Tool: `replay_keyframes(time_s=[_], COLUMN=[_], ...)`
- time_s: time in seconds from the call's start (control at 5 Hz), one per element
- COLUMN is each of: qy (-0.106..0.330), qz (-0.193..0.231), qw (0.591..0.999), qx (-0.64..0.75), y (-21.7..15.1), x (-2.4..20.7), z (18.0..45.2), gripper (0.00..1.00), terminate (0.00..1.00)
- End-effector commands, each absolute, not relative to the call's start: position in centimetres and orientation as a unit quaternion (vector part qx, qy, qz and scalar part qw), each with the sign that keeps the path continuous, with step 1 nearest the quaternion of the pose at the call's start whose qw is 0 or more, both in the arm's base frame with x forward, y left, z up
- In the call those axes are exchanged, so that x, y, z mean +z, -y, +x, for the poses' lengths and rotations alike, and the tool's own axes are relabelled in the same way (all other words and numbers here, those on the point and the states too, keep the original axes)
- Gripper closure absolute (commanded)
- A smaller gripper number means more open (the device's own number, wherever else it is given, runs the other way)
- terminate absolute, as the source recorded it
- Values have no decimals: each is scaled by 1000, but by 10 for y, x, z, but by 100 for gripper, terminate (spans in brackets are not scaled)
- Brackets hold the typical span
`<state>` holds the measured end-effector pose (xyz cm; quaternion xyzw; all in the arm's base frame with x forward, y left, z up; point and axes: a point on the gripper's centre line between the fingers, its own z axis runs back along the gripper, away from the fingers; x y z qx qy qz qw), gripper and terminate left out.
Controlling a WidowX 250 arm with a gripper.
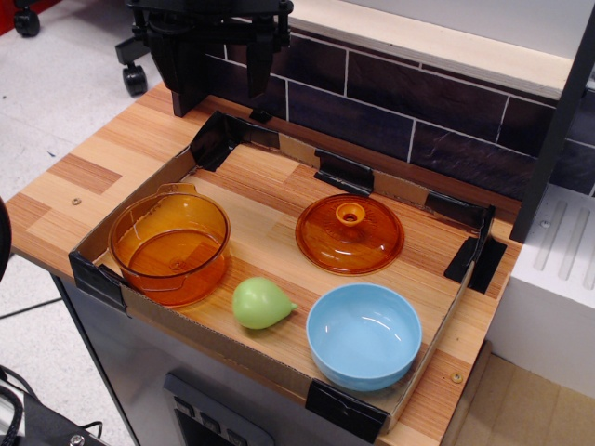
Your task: Put lid on pot
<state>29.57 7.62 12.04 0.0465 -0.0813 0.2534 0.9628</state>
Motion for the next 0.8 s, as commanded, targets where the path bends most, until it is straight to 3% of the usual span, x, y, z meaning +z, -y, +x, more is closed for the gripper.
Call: replay_keyframes(time_s=[0.0, 0.6], qy=[81, 55], qz=[47, -19], qw=[963, 969], qx=[253, 242], y=[-76, -8], x=[120, 100], z=[296, 316], gripper=[0, 0], terminate=[0, 0])
